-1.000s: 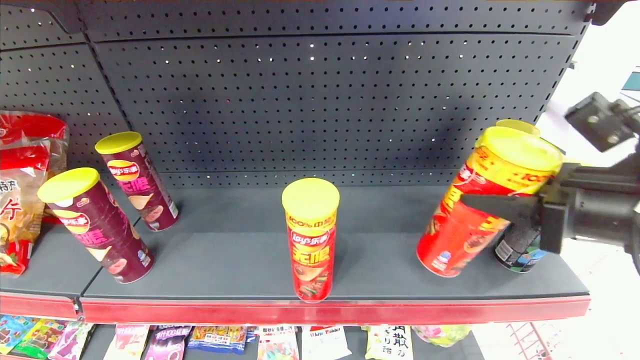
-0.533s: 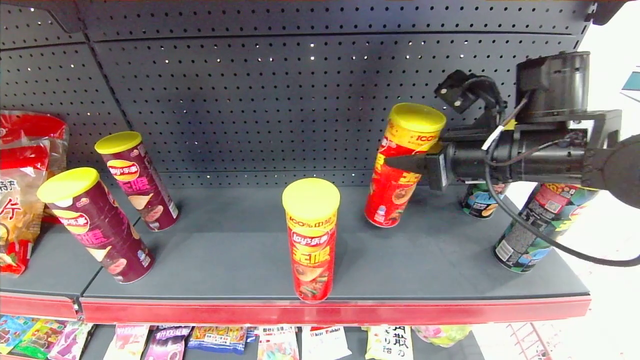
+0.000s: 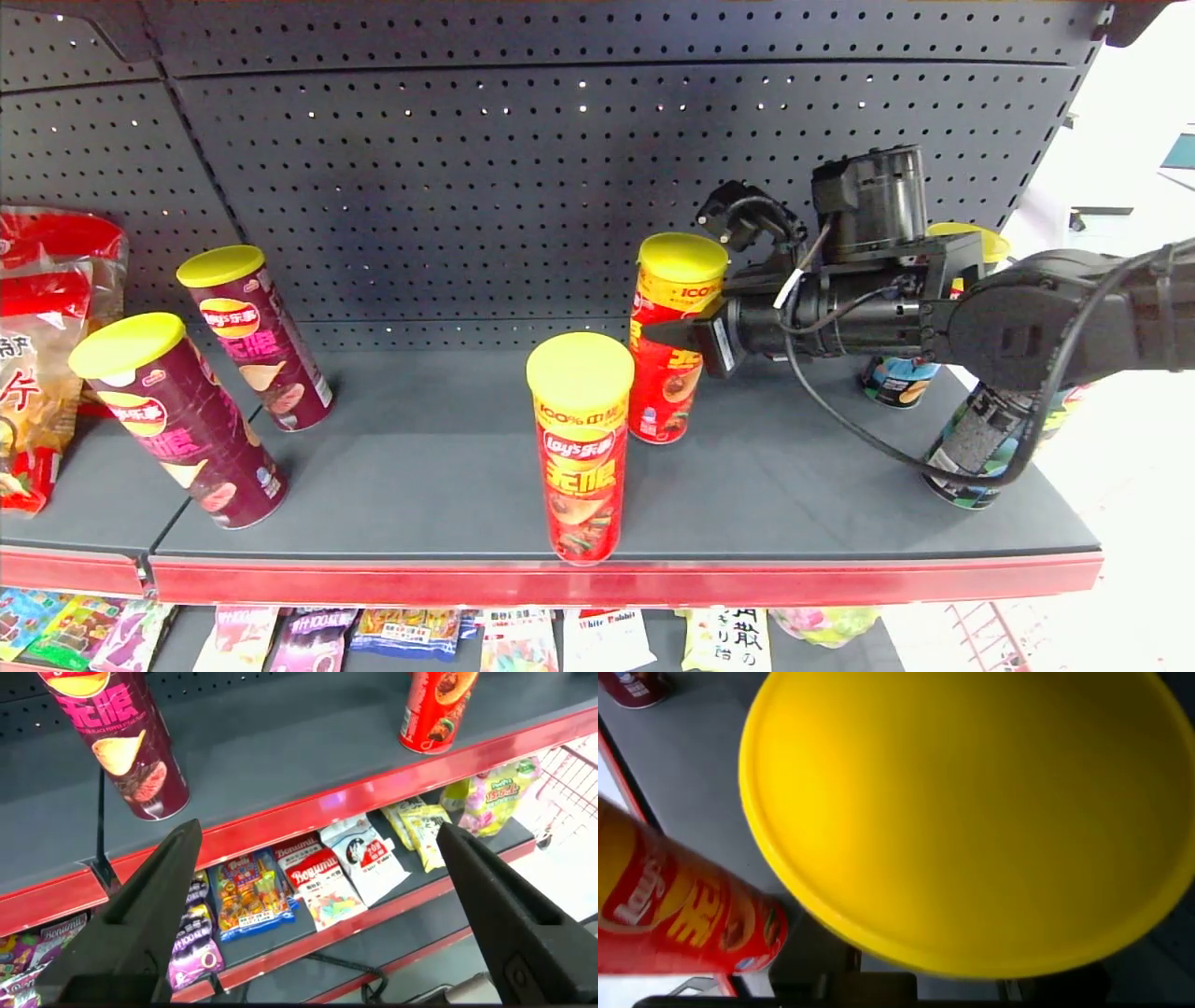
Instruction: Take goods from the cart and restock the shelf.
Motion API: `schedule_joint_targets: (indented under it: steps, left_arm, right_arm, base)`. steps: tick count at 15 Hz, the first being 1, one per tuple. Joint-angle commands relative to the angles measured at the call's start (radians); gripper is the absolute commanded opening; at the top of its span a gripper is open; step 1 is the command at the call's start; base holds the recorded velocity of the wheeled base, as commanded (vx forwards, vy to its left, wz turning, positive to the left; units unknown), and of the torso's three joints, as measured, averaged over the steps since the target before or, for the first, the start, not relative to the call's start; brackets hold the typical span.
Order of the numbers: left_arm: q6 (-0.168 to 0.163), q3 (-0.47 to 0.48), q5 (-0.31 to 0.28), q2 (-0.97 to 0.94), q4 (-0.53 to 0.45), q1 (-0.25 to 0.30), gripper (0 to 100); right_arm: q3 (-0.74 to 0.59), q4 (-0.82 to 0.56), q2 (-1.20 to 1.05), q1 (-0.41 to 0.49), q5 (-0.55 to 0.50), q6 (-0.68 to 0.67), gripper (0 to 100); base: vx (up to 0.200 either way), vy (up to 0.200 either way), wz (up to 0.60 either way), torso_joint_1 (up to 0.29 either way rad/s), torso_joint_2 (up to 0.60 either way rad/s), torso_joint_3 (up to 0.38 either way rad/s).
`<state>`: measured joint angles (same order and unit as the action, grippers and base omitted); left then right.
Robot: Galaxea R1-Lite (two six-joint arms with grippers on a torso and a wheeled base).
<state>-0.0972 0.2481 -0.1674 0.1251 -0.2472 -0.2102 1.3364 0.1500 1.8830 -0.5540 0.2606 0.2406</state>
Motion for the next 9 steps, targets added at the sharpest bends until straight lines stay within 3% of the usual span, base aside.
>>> schedule_joint_targets:
  steps: [1,9]
  left_arm:
    - [-0.001,-0.001,0.000,0.005,0.000,0.000,100]
    - [-0.001,-0.015,0.003,-0.009,-0.001,0.000,100]
  right_arm:
    - [0.040,0.000,0.053,-0.012,-0.006,0.000,0]
    - [0.130,0.000,0.139,-0.038,-0.009,-0.001,0]
  base:
    - [0.000,0.000,0.00,0.000,0.00,0.000]
    - [0.000,0.000,0.00,0.000,0.00,0.000]
